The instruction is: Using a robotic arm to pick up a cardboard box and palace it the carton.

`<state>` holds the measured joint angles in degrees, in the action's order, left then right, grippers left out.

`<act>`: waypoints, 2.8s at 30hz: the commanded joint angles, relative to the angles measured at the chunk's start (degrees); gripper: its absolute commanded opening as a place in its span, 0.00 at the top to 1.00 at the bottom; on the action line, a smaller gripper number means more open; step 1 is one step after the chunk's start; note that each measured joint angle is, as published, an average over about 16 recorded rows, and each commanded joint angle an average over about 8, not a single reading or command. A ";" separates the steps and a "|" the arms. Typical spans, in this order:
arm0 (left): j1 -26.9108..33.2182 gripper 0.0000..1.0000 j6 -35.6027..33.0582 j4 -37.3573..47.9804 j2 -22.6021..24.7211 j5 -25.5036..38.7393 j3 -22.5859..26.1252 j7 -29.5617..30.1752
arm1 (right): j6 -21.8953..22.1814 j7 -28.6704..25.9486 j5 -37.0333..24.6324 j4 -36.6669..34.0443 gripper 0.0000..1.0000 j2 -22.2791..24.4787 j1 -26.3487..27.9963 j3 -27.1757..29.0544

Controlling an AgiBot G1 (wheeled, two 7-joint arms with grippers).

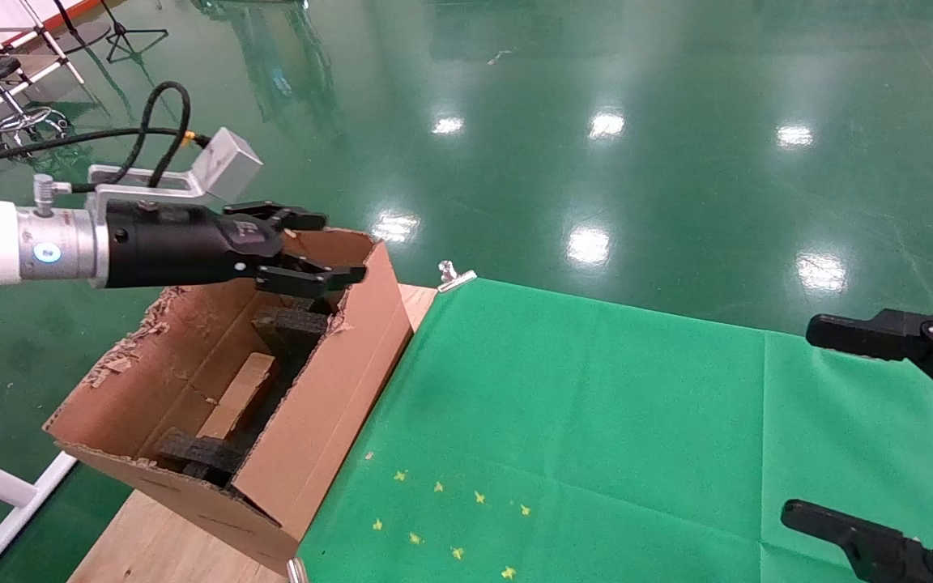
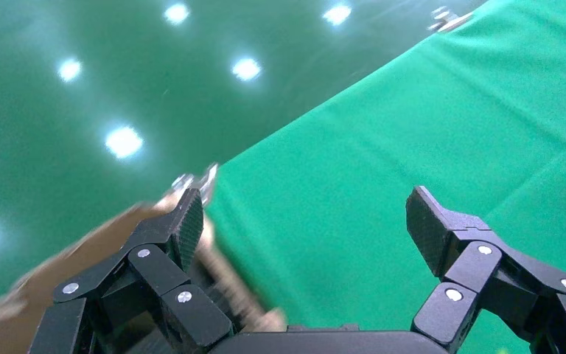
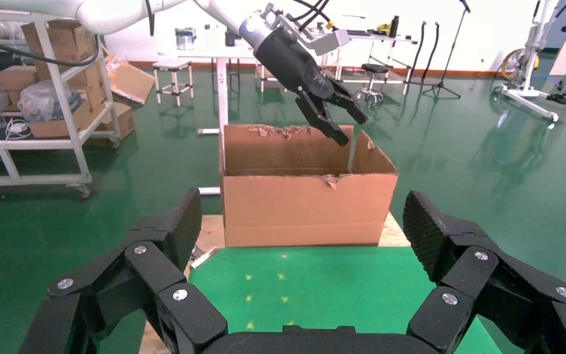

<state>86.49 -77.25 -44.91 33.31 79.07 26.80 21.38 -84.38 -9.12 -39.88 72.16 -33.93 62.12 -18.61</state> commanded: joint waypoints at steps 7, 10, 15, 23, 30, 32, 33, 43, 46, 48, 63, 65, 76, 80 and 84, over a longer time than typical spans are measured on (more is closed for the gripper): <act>-5.34 0.00 -1.81 -6.14 0.37 -7.98 -2.31 -2.28 | 0.00 0.00 0.00 0.00 0.00 0.00 0.00 -0.01; -7.34 0.00 -2.49 -8.44 0.50 -10.96 -3.17 -3.13 | 0.00 0.00 0.01 0.00 0.00 0.00 0.00 -0.01; -10.65 0.00 -3.61 -12.25 0.73 -15.91 -4.61 -4.54 | 0.01 0.01 0.01 0.00 0.00 0.01 0.00 -0.01; -15.97 0.00 -5.41 -18.37 1.10 -23.85 -6.91 -6.81 | 0.01 0.01 0.01 0.00 0.00 0.01 0.00 -0.02; -21.01 0.00 -7.12 -24.17 1.44 -31.37 -9.09 -8.96 | 0.01 0.01 0.02 0.00 0.00 0.01 0.01 -0.03; -22.52 0.00 -7.63 -25.90 1.54 -33.62 -9.74 -9.60 | 0.01 0.01 0.02 0.00 0.00 0.01 0.01 -0.03; -23.14 0.00 -7.84 -26.62 1.59 -34.55 -10.01 -9.87 | 0.01 0.01 0.02 0.00 0.00 0.01 0.01 -0.03; -26.46 0.00 -9.01 -30.45 1.80 -39.59 -11.45 -11.07 | 0.04 0.02 0.04 -0.02 0.00 0.02 -0.01 -0.02; -26.18 0.00 -8.91 -30.08 1.80 -39.17 -11.36 -10.99 | 0.04 0.02 0.04 -0.02 0.00 0.02 -0.01 -0.02; -25.98 0.00 -8.85 -29.85 1.79 -38.87 -11.27 -10.94 | 0.04 0.02 0.04 -0.02 0.00 0.02 -0.01 -0.02; -25.22 0.00 -8.53 -28.96 1.74 -37.66 -10.91 -10.71 | 0.03 0.02 0.04 -0.02 0.00 0.02 -0.01 -0.02; -25.17 0.00 -8.52 -28.90 1.74 -37.58 -10.89 -10.69 | 0.03 0.02 0.04 -0.02 0.00 0.02 -0.01 -0.02; -25.01 0.00 -8.45 -28.71 1.70 -37.32 -10.83 -10.65 | 0.03 0.02 0.04 -0.02 0.00 0.02 -0.01 -0.03; -24.98 0.00 -8.44 -28.69 1.70 -37.27 -10.81 -10.63 | 0.03 0.02 0.04 -0.02 0.00 0.02 -0.01 -0.03; -24.96 0.00 -8.42 -28.67 1.70 -37.24 -10.79 -10.62 | 0.03 0.02 0.04 -0.02 0.00 0.02 -0.01 -0.03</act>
<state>61.53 -85.67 -73.58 35.01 41.83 16.01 10.76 -84.35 -9.11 -39.84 72.14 -33.91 62.11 -18.63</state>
